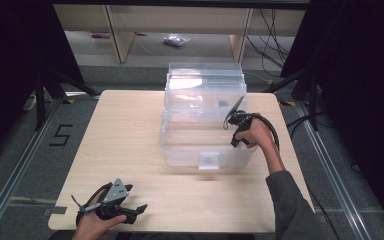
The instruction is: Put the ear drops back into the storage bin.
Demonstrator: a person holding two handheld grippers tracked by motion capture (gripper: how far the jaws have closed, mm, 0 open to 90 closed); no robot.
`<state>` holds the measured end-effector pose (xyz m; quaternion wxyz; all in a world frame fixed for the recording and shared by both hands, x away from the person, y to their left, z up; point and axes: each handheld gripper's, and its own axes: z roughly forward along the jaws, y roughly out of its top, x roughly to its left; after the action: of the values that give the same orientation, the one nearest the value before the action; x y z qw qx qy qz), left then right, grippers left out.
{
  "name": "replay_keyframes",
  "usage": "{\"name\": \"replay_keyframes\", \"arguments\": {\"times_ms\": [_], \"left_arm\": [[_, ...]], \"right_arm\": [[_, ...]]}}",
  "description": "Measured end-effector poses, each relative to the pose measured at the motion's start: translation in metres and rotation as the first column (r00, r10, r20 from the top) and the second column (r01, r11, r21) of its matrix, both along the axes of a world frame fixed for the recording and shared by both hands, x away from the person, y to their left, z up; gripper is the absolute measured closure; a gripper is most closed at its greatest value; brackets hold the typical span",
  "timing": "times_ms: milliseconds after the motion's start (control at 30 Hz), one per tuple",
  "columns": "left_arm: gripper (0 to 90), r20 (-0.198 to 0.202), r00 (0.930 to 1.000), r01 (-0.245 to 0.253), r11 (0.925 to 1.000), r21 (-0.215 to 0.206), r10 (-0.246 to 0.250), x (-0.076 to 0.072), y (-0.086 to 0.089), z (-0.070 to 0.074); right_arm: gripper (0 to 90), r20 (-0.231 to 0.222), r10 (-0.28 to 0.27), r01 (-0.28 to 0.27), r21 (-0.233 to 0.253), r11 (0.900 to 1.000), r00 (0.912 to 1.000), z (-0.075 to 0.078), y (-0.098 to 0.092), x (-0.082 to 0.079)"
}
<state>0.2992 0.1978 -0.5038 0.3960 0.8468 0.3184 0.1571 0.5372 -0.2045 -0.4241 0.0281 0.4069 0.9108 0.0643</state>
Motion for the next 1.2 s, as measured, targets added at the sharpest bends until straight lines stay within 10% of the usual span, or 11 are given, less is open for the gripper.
{"name": "replay_keyframes", "arguments": {"times_ms": [1200], "left_arm": [[16.1, -0.001, 1.0000, 0.007, 0.9999, 0.011, -0.007, 0.000, 0.000, 0.001]], "right_arm": [[53.7, -0.038, 0.001, -0.003, -0.051, 0.999, 0.9993, -0.016, 0.005, -0.002]]}}
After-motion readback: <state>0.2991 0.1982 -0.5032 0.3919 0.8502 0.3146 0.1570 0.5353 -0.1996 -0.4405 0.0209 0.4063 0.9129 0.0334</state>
